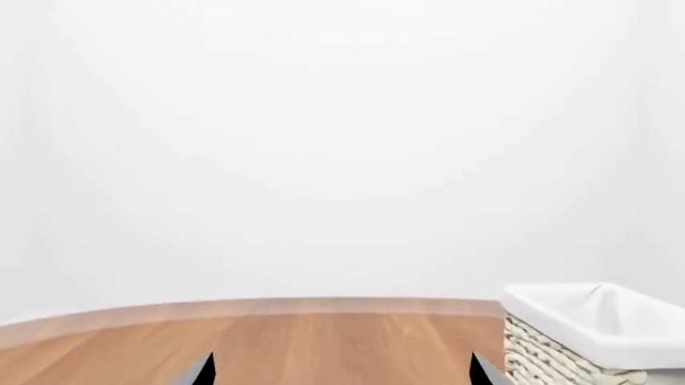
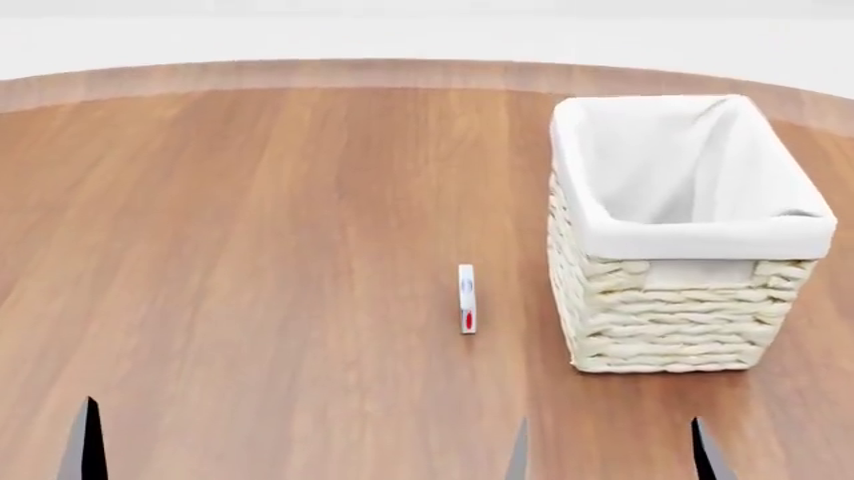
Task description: Pick up the tomato sauce, and put it in the basket.
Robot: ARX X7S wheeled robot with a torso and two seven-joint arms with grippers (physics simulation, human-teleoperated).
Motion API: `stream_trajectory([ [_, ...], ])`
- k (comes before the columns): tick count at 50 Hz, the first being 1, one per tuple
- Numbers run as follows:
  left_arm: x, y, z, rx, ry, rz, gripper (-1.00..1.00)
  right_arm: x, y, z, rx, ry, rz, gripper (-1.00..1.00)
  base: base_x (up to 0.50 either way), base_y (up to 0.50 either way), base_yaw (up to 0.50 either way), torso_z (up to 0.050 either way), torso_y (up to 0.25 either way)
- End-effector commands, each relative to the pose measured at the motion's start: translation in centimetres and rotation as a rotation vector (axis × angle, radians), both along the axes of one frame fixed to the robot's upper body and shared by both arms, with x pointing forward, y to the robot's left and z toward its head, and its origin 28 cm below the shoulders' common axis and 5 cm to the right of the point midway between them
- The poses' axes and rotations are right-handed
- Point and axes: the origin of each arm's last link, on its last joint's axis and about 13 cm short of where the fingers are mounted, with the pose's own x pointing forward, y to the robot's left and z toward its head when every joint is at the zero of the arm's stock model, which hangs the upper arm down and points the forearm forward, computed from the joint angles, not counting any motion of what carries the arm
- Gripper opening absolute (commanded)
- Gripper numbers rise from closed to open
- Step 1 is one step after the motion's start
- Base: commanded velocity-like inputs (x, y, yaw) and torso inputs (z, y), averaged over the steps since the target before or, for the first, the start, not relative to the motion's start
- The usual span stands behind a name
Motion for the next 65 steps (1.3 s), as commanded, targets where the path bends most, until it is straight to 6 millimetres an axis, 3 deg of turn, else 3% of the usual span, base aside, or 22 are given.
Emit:
stream_trajectory([
  [1,0.0,0.0,-0.2,-0.002,0.004,-0.002,1.0,0.0,0.0,-0.2,-0.001,0.007,0.001,1.0,0.5,0.0,0.0,0.0,0.0],
  [16,0.0,0.2,-0.2,-0.002,0.006,0.005,1.0,0.1,0.0,-0.9,0.001,0.026,-0.011,1.0,0.49,0.0,0.0,0.0,0.001],
  [25,0.0,0.2,-0.4,-0.002,0.01,0.006,1.0,-0.4,0.0,-1.7,0.001,0.046,-0.009,1.0,0.0,0.0,0.0,0.0,0.0],
  [32,0.0,0.3,-0.7,-0.006,0.016,0.009,1.0,-1.9,0.1,-2.6,-0.002,0.064,-0.012,1.0,0.0,0.0,0.0,0.0,0.0],
  [44,0.0,0.3,-1.5,-0.009,0.031,0.002,1.0,-6.7,0.9,-5.8,-0.003,0.129,-0.062,1.0,0.0,0.0,0.0,0.0,0.0],
  [53,0.0,0.5,-1.6,-0.009,0.034,0.01,1.0,-8.5,1.3,-7.7,-0.03,0.165,-0.105,1.0,0.0,0.0,0.0,0.0,0.0],
  [65,-0.1,0.4,-1.9,-0.005,0.041,0.008,1.0,-10.4,1.4,-8.1,-0.014,0.172,-0.11,1.0,0.0,0.0,0.0,0.0,0.0],
])
